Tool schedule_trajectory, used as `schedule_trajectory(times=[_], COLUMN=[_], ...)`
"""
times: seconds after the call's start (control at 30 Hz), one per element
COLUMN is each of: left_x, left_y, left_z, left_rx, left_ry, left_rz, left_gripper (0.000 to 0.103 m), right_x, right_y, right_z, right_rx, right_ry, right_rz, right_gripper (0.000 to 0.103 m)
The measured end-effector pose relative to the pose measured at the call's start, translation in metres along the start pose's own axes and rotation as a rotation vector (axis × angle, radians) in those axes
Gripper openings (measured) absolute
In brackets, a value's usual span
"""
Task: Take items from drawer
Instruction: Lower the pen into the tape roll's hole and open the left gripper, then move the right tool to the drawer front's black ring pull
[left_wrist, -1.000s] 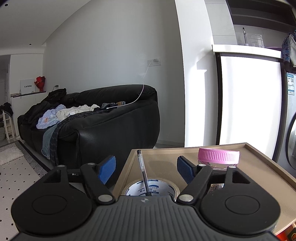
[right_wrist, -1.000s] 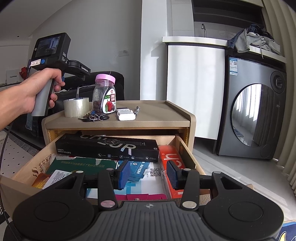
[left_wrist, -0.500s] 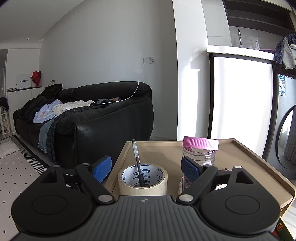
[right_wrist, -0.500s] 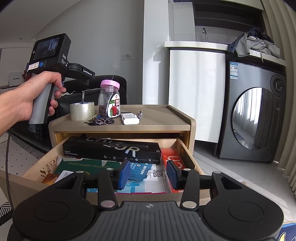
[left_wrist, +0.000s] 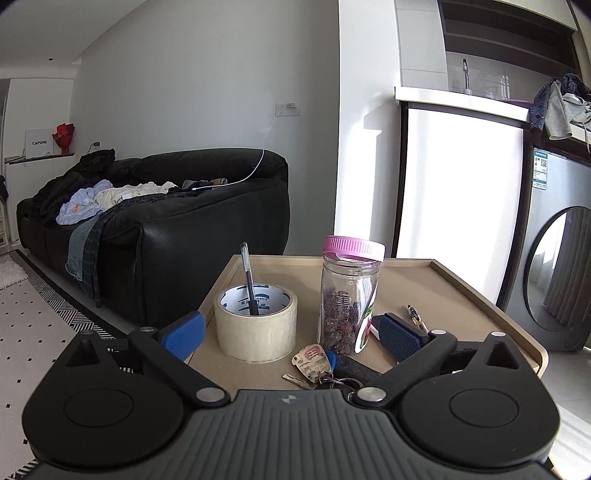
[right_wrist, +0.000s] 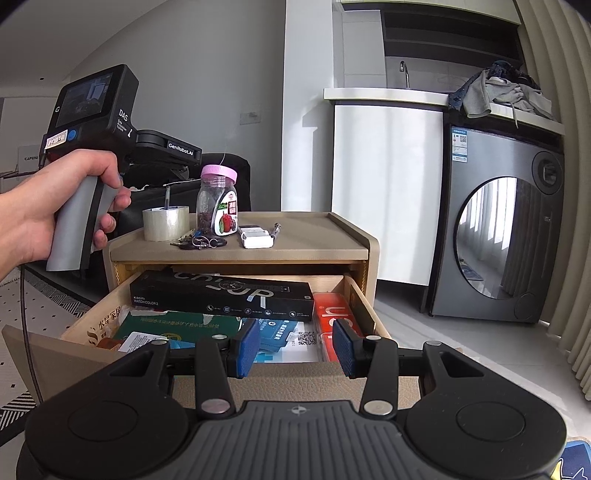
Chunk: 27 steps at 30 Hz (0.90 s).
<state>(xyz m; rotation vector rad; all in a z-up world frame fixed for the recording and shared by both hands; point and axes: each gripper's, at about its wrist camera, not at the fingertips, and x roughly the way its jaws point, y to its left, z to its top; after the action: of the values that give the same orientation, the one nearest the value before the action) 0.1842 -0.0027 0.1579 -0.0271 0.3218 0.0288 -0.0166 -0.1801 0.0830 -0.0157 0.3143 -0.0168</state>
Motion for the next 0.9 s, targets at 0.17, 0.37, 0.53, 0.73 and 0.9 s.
schedule_trajectory(times=[0.17, 0.37, 0.53, 0.73, 0.9], left_x=[-0.016, -0.033, -0.046, -0.062, -0.075], left_y=[-0.001, -0.002, -0.002, -0.001, 0.001], left_z=[-0.009, -0.018, -0.027, -0.036, -0.042], left_rx=[0.017, 0.028, 0.031, 0.03, 0.025], left_ry=[0.001, 0.001, 0.003, 0.003, -0.003], left_rz=[0.008, 0.005, 0.002, -0.004, -0.01], left_gripper=[0.103, 0.103, 0.103, 0.103, 0.103], right_x=[-0.009, -0.02, -0.024, -0.029, -0.032], right_y=[0.001, 0.004, 0.005, 0.009, 0.013], right_z=[-0.002, -0.003, -0.003, -0.005, -0.007], right_rx=[-0.003, -0.009, -0.014, -0.019, -0.025], right_ry=[-0.005, -0.014, -0.022, -0.024, -0.025], right_rz=[0.004, 0.014, 0.016, 0.02, 0.025], right_gripper=[0.047, 0.047, 0.055, 0.055, 0.058])
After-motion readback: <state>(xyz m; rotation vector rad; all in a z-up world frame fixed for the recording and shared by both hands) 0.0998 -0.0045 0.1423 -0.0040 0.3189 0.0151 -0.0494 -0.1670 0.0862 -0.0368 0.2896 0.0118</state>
